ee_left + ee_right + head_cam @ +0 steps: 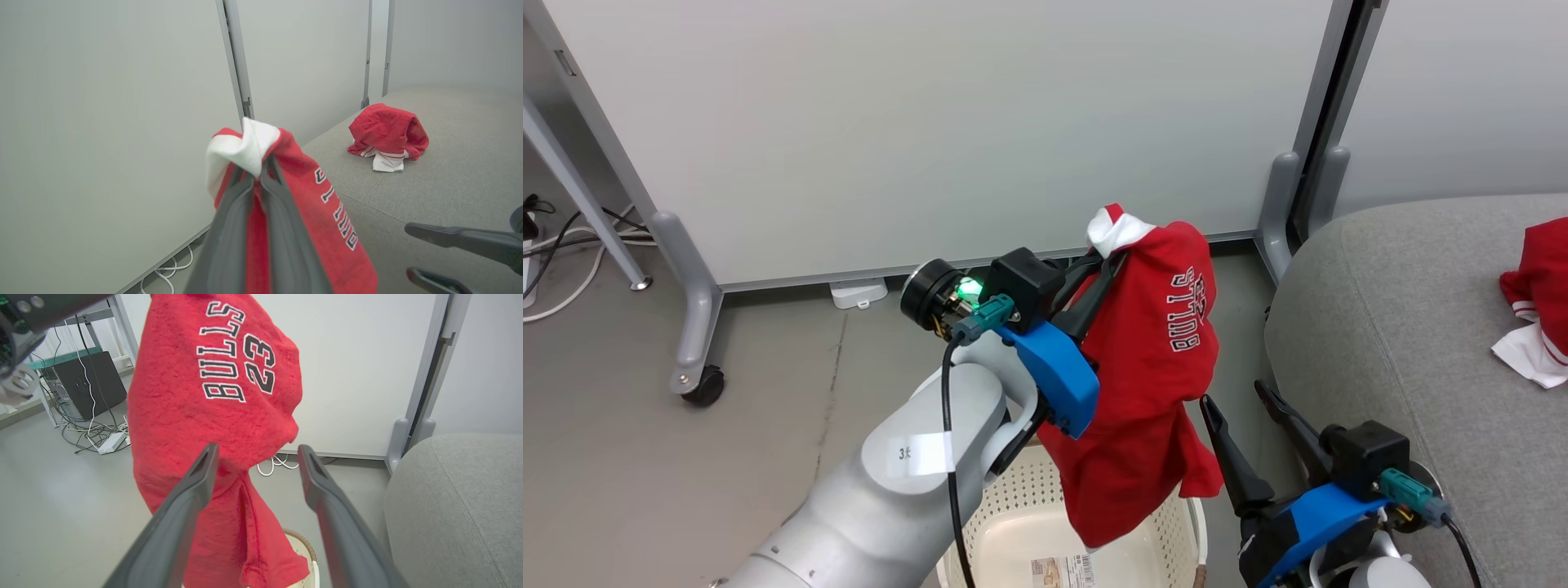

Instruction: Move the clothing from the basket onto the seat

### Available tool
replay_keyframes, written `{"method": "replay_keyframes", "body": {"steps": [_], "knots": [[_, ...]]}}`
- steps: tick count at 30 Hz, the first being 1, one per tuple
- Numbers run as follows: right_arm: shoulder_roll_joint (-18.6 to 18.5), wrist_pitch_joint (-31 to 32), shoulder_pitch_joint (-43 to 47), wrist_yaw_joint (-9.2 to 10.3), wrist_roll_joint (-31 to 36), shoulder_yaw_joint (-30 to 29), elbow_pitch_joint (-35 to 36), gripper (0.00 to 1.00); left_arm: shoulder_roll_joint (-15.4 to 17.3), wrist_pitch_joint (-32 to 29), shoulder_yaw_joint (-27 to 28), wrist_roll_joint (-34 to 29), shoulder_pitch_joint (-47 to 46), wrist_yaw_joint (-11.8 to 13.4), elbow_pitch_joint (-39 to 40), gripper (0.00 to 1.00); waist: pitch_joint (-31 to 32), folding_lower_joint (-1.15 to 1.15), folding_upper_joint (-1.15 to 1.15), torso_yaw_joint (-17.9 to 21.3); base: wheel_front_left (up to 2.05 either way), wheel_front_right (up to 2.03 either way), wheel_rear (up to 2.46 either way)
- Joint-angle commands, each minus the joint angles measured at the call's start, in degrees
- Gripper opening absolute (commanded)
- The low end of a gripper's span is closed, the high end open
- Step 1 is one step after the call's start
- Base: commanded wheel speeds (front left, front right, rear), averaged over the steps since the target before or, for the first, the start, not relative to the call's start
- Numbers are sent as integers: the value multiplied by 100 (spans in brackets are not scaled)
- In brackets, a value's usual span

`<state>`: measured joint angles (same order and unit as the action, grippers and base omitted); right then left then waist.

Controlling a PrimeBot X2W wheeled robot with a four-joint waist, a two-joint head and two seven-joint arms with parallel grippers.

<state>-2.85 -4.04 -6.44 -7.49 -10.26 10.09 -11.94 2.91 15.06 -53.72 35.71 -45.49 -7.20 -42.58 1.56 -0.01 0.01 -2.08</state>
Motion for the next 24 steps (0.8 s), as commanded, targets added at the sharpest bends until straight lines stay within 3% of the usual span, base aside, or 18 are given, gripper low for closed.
{"method": "replay_keyframes", "body": {"steps": [1,14,24], "knots": [[-7,16,110,-1,-38,-1,30,100,-3,17,-54,73,-87,-37,18,0,18,1,-1,-8,0,0,0],[-7,51,146,-2,-86,99,22,100,-2,17,-404,492,-278,86,-52,0,7,1,-1,39,0,0,0],[-7,50,-121,-1,-171,459,-373,100,-1,17,-540,606,-328,137,86,0,-57,1,-1,29,0,0,0]]}}
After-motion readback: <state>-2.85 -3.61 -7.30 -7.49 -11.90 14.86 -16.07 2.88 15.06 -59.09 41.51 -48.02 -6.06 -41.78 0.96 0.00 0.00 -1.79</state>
